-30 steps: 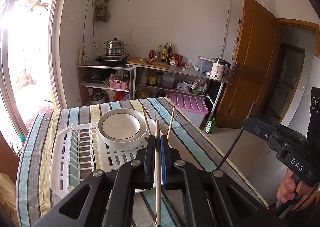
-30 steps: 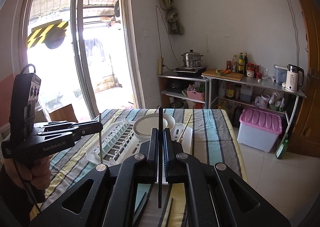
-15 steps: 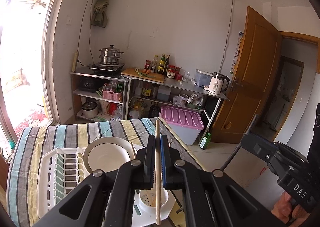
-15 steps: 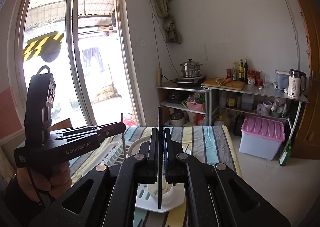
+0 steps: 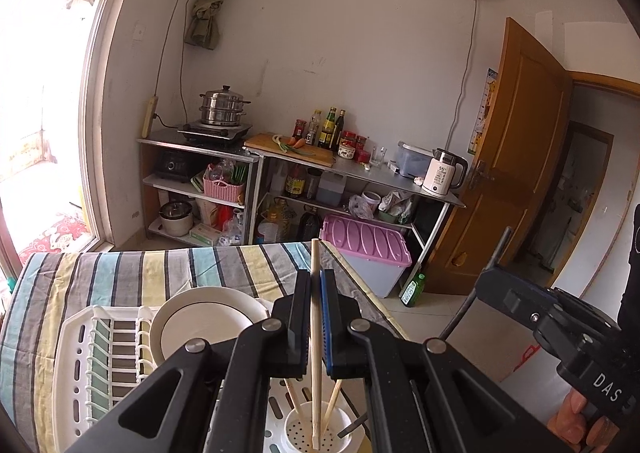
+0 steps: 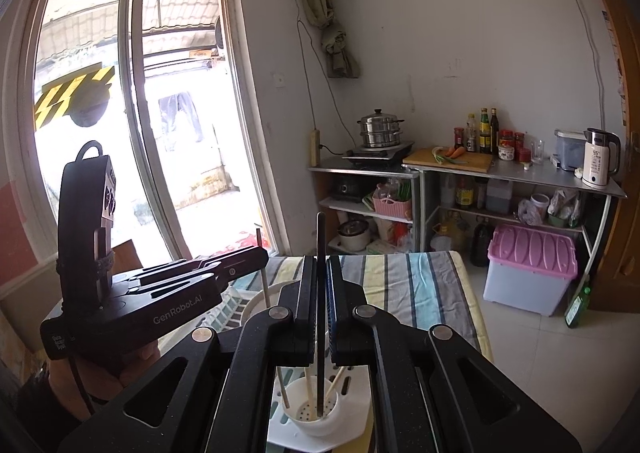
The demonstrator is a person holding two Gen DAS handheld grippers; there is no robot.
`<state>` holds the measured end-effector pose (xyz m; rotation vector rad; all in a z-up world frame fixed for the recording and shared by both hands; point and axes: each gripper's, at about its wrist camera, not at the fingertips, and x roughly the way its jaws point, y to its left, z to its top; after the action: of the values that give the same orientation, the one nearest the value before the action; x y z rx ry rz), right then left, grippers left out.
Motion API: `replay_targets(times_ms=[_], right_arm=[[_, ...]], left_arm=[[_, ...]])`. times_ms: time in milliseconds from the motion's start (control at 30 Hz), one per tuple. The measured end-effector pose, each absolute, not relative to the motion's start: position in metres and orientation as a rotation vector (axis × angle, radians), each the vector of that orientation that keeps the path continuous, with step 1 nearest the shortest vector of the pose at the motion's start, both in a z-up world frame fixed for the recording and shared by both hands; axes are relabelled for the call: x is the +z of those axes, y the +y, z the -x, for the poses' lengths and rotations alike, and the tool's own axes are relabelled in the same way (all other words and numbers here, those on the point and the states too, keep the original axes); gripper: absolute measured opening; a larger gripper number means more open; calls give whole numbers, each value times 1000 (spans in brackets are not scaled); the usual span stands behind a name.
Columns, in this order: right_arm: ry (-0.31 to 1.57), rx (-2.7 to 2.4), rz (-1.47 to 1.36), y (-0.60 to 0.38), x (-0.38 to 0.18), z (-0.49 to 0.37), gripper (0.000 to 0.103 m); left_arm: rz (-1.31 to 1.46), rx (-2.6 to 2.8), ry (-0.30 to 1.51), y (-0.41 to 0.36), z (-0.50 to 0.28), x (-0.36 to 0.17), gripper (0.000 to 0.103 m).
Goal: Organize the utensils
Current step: 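Carry the wooden chopstick over the white cup while the right tool brings the black chopstick, then open the left tool into the white cup while the right tool drops the black chopstick in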
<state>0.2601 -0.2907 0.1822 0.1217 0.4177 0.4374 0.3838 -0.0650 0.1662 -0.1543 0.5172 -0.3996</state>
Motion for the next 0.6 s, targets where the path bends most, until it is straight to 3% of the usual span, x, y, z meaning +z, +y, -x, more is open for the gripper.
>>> replay_targets(times_ms=[600], right_arm=[[526,415,-152,-296,137,-287,4]], left_arm=[[143,-361,613,-63,-405,102,5]])
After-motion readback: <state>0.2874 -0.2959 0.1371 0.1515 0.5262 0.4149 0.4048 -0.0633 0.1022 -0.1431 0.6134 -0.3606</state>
